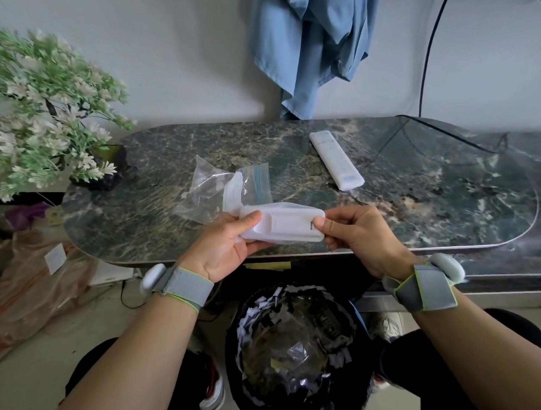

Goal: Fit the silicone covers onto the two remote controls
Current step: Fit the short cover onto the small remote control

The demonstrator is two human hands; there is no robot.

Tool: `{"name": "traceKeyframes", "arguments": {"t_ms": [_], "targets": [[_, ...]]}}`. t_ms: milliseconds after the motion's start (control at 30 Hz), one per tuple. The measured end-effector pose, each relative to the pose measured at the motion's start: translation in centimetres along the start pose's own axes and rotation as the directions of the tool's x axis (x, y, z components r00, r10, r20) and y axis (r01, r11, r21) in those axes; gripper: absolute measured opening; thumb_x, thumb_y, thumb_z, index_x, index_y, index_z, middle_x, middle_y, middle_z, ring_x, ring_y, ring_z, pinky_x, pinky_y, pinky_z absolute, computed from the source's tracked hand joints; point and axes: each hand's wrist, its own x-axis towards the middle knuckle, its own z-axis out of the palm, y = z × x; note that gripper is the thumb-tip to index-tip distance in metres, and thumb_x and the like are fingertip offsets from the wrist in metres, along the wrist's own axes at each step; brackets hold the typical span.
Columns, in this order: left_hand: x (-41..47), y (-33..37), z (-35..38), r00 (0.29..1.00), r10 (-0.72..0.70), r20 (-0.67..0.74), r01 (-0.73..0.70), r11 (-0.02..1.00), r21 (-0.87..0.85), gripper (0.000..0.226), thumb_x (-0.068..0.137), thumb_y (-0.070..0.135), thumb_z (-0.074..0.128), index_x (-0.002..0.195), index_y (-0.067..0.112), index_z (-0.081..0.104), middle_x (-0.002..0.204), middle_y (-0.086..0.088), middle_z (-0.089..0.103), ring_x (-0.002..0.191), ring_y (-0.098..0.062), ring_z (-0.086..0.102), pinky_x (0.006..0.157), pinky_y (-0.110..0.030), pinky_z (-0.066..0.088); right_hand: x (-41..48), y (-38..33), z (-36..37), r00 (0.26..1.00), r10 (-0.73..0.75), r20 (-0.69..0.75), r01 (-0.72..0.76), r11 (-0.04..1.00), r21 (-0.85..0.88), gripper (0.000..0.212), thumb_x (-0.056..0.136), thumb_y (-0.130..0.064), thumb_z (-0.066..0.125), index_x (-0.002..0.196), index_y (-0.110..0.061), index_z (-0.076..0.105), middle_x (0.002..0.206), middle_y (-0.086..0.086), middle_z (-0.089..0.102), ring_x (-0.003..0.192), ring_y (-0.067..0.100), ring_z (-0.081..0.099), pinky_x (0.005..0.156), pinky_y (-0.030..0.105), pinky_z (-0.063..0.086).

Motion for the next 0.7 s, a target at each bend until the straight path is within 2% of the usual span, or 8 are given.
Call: {"name": "traceKeyframes", "arguments": {"t_ms": [67, 133, 200, 267, 367, 467, 567, 700], "targets": [[-0.1, -0.3, 0.0, 1.000, -0.005, -0.011, 0.006, 0.999, 0.039, 0.040, 0.081, 0.008, 0.066, 0.120, 0.003, 0.059, 0.118, -0.017, 0.067, 0.107, -0.031, 0.065, 0.083, -0.039, 0.057, -0.1, 0.1, 0.0, 1.000, 0.001, 0.014, -0.001, 1.000, -0.028, 0.007, 0.081, -0.010, 0.071, 0.084, -0.003, 0.072, 0.053, 0.003, 0.063, 0.047, 0.010, 0.055, 0.050, 0.019, 0.050], [0.0, -0.6, 0.1, 1.000, -0.020, -0.018, 0.021, 0.998, 0.060, 0.052, 0.077, 0.006, 0.067, 0.126, -0.001, 0.053, 0.121, -0.020, 0.065, 0.107, -0.033, 0.064, 0.078, -0.039, 0.057, -0.1, 0.0, -0.1, 1.000, 0.005, 0.021, -0.005, 0.999, -0.042, 0.007, 0.082, -0.010, 0.071, 0.084, -0.004, 0.073, 0.055, 0.003, 0.064, 0.048, 0.010, 0.056, 0.051, 0.019, 0.050], [0.0, -0.7, 0.3, 1.000, -0.016, -0.014, 0.017, 0.998, 0.062, 0.053, 0.076, 0.005, 0.067, 0.127, -0.001, 0.053, 0.116, -0.018, 0.067, 0.103, -0.030, 0.066, 0.074, -0.037, 0.058, -0.2, -0.4, -0.3, 0.999, 0.023, 0.032, -0.021, 0.999, -0.045, 0.009, 0.081, -0.013, 0.072, 0.085, -0.005, 0.073, 0.056, 0.003, 0.064, 0.049, 0.010, 0.056, 0.051, 0.021, 0.050], [0.1, -0.6, 0.4, 1.000, 0.001, -0.009, -0.001, 0.998, 0.064, 0.049, 0.075, 0.006, 0.066, 0.123, 0.001, 0.056, 0.112, -0.015, 0.069, 0.100, -0.028, 0.068, 0.074, -0.035, 0.058, -0.1, -0.8, -0.4, 0.997, 0.060, 0.054, -0.061, 0.998, 0.020, 0.013, 0.082, -0.019, 0.069, 0.082, -0.006, 0.072, 0.058, 0.002, 0.064, 0.050, 0.010, 0.056, 0.049, 0.021, 0.049], [0.4, -0.3, 0.4, 1.000, 0.014, -0.016, -0.013, 0.998, 0.056, 0.051, 0.076, 0.005, 0.066, 0.125, 0.000, 0.055, 0.118, -0.019, 0.065, 0.102, -0.031, 0.066, 0.077, -0.036, 0.059, 0.2, -1.3, -0.5, 0.987, 0.144, 0.075, -0.156, 0.971, 0.181, 0.024, 0.094, -0.022, 0.056, 0.081, -0.007, 0.069, 0.067, 0.003, 0.068, 0.050, 0.010, 0.058, 0.045, 0.020, 0.046], [0.6, -0.2, 0.3, 0.999, 0.019, -0.027, -0.017, 0.998, 0.056, 0.051, 0.075, 0.006, 0.065, 0.124, 0.000, 0.055, 0.118, -0.019, 0.065, 0.103, -0.030, 0.065, 0.080, -0.036, 0.058, 0.4, -1.4, -0.8, 0.981, 0.174, 0.088, -0.187, 0.966, 0.180, 0.025, 0.096, -0.019, 0.052, 0.085, -0.008, 0.071, 0.076, 0.004, 0.072, 0.051, 0.009, 0.059, 0.044, 0.020, 0.045], [0.6, -0.2, 0.4, 0.999, 0.035, -0.037, -0.033, 0.998, 0.062, 0.046, 0.074, 0.006, 0.065, 0.119, 0.005, 0.058, 0.112, -0.013, 0.067, 0.099, -0.025, 0.064, 0.075, -0.032, 0.056, 0.2, -1.2, -1.0, 0.988, 0.133, 0.077, -0.143, 0.979, 0.147, 0.016, 0.093, -0.015, 0.058, 0.087, -0.008, 0.071, 0.073, 0.003, 0.071, 0.052, 0.009, 0.059, 0.045, 0.019, 0.044], [0.4, -0.2, 0.4, 0.999, 0.039, -0.012, -0.039, 0.997, 0.059, 0.048, 0.075, 0.003, 0.064, 0.123, 0.003, 0.057, 0.113, -0.013, 0.067, 0.100, -0.024, 0.065, 0.077, -0.030, 0.057, -0.2, -1.0, -0.7, 0.998, 0.047, 0.037, -0.049, 0.996, 0.078, 0.011, 0.088, -0.011, 0.063, 0.083, -0.007, 0.072, 0.063, 0.004, 0.068, 0.054, 0.009, 0.060, 0.046, 0.020, 0.046]]}}
